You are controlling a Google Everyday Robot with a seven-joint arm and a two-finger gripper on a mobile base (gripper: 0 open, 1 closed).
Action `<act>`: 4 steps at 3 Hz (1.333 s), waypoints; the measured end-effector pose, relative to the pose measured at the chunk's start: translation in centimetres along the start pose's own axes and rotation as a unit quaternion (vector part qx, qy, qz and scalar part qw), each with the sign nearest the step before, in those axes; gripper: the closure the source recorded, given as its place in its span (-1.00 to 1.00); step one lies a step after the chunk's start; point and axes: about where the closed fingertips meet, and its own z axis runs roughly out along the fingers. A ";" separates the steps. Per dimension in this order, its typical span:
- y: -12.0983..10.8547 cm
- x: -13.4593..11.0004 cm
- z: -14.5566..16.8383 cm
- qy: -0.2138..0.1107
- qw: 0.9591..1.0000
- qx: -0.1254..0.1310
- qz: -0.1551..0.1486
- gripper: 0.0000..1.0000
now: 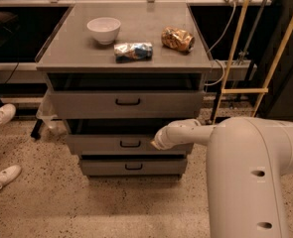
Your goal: Open middle drawer
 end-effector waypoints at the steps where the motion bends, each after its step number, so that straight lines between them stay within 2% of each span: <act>1: 0.4 0.3 -0.3 0.000 1.000 -0.002 0.000 1.00; 4: 0.4 0.7 -1.1 0.003 1.000 -0.002 0.000 1.00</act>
Offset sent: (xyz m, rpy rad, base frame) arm -0.3737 0.0080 -0.0766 0.0575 0.1325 -0.0461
